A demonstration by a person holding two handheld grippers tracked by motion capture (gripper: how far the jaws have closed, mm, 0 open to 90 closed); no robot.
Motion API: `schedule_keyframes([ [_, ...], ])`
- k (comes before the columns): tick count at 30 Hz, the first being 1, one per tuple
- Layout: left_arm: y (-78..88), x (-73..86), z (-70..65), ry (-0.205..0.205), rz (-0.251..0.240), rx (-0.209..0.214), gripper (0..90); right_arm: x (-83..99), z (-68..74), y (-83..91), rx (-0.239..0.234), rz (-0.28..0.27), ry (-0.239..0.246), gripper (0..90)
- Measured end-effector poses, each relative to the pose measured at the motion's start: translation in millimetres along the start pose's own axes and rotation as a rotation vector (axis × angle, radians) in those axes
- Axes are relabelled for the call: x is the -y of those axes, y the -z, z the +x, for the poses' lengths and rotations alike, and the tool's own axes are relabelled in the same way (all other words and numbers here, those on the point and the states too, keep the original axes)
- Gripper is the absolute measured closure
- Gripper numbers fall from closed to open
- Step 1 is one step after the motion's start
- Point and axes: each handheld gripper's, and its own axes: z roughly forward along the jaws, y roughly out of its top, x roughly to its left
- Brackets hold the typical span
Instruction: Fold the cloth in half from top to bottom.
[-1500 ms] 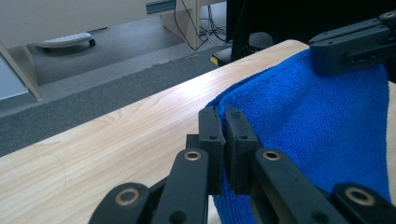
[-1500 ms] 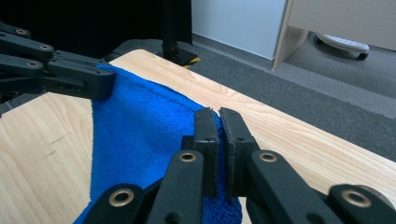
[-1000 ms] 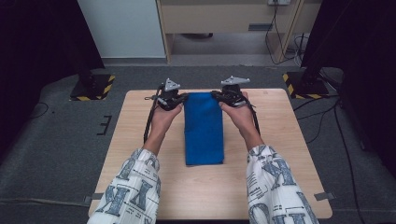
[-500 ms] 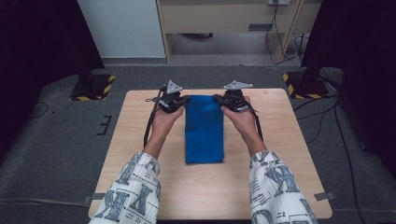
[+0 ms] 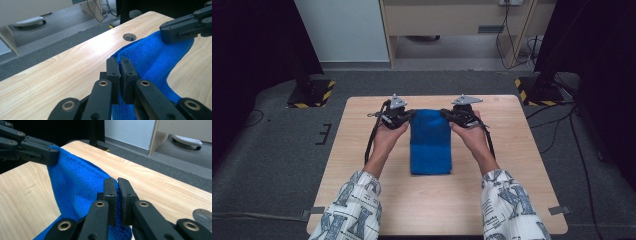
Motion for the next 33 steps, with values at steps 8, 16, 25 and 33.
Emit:
schedule_keyframes([
  [8,4.1,13.5,-9.6,-0.006,0.002,0.023,86.7,18.0,5.9,9.4,-0.019,0.005,0.003,85.6],
  [16,10.0,23.6,-14.9,-0.003,0.0,0.032,86.5,26.4,13.5,17.3,-0.032,0.009,0.023,85.4],
  [25,12.2,40.5,-17.7,0.04,0.02,0.038,86.3,39.2,19.8,12.8,-0.047,0.032,0.015,85.3],
  [33,13.0,54.5,-23.5,0.049,0.023,0.052,85.9,49.8,21.2,15.8,-0.066,0.041,0.014,85.4],
])
